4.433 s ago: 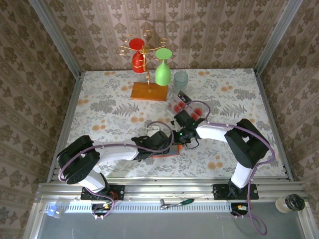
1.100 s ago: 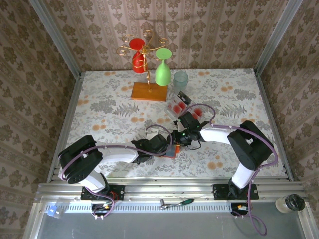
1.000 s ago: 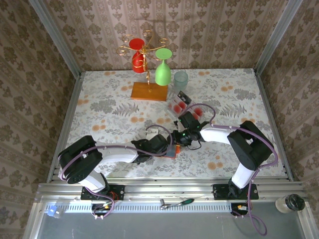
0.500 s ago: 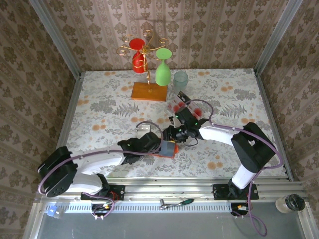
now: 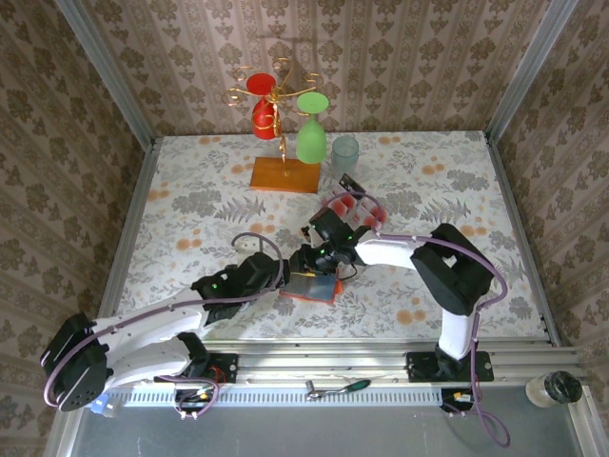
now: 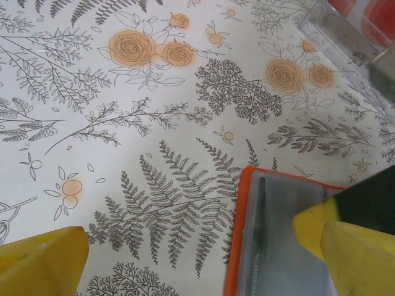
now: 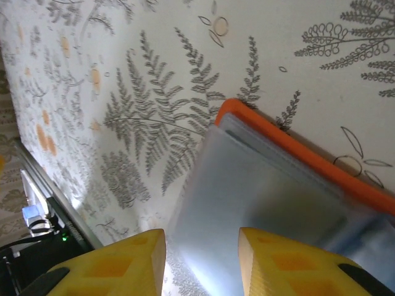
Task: Put the credit cards into the card holder
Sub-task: Turn over the card slot in the card holder.
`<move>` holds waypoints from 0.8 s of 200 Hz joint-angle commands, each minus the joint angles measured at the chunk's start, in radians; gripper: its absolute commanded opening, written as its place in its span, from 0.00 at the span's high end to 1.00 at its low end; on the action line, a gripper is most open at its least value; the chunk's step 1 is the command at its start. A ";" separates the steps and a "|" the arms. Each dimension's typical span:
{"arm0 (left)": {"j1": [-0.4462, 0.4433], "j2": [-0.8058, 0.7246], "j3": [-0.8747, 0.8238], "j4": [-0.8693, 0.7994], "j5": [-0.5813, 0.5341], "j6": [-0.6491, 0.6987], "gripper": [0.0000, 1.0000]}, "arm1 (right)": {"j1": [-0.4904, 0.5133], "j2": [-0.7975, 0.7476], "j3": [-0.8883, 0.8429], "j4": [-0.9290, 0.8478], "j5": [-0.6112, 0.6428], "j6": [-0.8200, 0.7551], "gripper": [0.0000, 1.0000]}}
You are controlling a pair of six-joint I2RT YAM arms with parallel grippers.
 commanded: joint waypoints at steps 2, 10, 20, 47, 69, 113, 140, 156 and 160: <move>0.008 -0.028 -0.025 -0.028 -0.016 -0.007 0.02 | 0.001 0.028 0.035 0.023 0.013 0.016 0.63; 0.010 -0.031 -0.030 -0.028 -0.016 -0.008 0.02 | 0.001 0.029 0.039 0.022 0.007 0.017 0.63; 0.013 -0.033 -0.037 -0.026 -0.015 -0.011 0.02 | 0.001 0.024 0.040 0.024 0.003 0.017 0.63; 0.014 -0.021 -0.044 -0.012 -0.009 -0.013 0.02 | -0.003 -0.020 0.041 0.016 -0.002 0.015 0.63; 0.016 0.000 -0.036 -0.001 0.000 -0.007 0.01 | -0.020 -0.094 0.014 0.007 0.010 0.013 0.63; 0.019 0.091 0.029 0.024 0.033 0.048 0.00 | -0.044 -0.259 -0.048 -0.184 0.140 -0.079 0.63; 0.017 0.158 0.086 0.035 0.050 0.094 0.00 | -0.044 -0.340 -0.112 -0.307 0.272 -0.155 0.62; 0.009 0.193 0.123 0.039 0.050 0.120 0.00 | -0.043 -0.381 -0.159 -0.349 0.351 -0.183 0.61; 0.005 0.201 0.132 0.040 0.049 0.126 0.00 | -0.045 -0.390 -0.173 -0.354 0.361 -0.186 0.61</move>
